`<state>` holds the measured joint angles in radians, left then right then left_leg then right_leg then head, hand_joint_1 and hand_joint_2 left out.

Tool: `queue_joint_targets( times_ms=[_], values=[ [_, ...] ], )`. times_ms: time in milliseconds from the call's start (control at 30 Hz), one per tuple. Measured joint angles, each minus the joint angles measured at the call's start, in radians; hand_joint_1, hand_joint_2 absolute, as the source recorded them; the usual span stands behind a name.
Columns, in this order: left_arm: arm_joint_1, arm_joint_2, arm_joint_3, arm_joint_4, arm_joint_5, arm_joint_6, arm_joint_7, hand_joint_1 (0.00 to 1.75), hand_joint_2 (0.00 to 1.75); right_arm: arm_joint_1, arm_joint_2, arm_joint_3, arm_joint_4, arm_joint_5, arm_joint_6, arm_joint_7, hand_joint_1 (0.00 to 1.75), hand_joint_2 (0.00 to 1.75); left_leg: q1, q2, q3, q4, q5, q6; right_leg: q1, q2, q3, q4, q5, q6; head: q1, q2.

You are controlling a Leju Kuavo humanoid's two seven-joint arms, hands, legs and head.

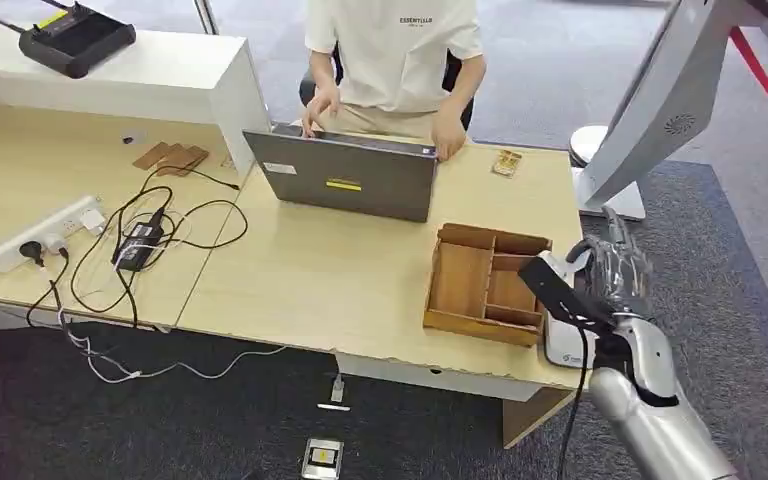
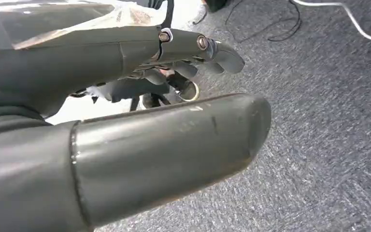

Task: Pass the card to the sensor for recognition and then transmit it.

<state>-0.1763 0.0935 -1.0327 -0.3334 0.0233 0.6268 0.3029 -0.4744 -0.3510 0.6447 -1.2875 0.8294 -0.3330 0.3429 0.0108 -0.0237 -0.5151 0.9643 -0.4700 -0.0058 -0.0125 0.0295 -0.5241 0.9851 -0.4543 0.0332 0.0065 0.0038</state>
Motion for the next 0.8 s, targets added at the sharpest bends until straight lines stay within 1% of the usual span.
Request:
queue_joint_targets(
  times_ms=[100,233,400,533,700,800],
  values=[
    [-0.007,0.0,-0.001,0.0,-0.016,-0.013,0.004,0.0,0.0,-0.019,0.0,0.002,-0.048,0.012,0.018,0.0,1.75,1.75,0.0,0.0,0.0,0.0,0.0,0.0,0.0,0.0,0.0,0.0,0.0,0.0,0.0,0.0],
    [-0.023,-0.002,-0.01,0.0,-0.041,-0.037,0.016,0.0,0.0,-0.057,0.003,0.011,-0.094,0.025,0.068,0.001,1.75,1.75,0.0,0.0,0.0,0.0,0.0,0.0,0.0,0.0,0.0,0.0,0.0,0.0,0.0,0.0],
    [-0.047,-0.007,-0.022,0.0,-0.08,-0.063,0.035,0.0,0.0,-0.128,0.026,0.031,-0.097,0.013,0.143,-0.015,1.75,1.75,0.0,0.0,0.0,0.0,0.0,0.0,0.0,0.0,0.0,0.001,0.0,0.0,0.0,0.0],
    [-0.06,-0.011,-0.026,0.0,-0.11,-0.072,0.044,0.0,0.0,-0.205,0.058,0.061,-0.048,-0.02,0.187,-0.034,1.75,1.75,0.0,0.0,0.0,0.0,0.0,0.0,0.0,0.0,0.0,0.001,0.0,0.0,0.0,0.0],
    [-0.077,-0.018,-0.033,0.0,-0.15,-0.092,0.057,0.0,0.0,-0.291,0.109,0.108,0.08,-0.026,0.231,-0.056,1.75,1.75,0.0,0.0,-0.001,0.0,0.0,0.0,0.0,0.0,0.0,0.001,0.0,0.0,0.0,0.0],
    [-0.085,-0.021,-0.034,0.0,-0.169,-0.102,0.062,0.0,0.0,-0.326,0.135,0.137,0.16,-0.015,0.243,-0.063,1.75,1.75,0.0,-0.001,-0.001,0.0,0.0,0.0,0.0,0.0,0.0,0.001,0.0,0.0,0.0,0.0]
  ],
)
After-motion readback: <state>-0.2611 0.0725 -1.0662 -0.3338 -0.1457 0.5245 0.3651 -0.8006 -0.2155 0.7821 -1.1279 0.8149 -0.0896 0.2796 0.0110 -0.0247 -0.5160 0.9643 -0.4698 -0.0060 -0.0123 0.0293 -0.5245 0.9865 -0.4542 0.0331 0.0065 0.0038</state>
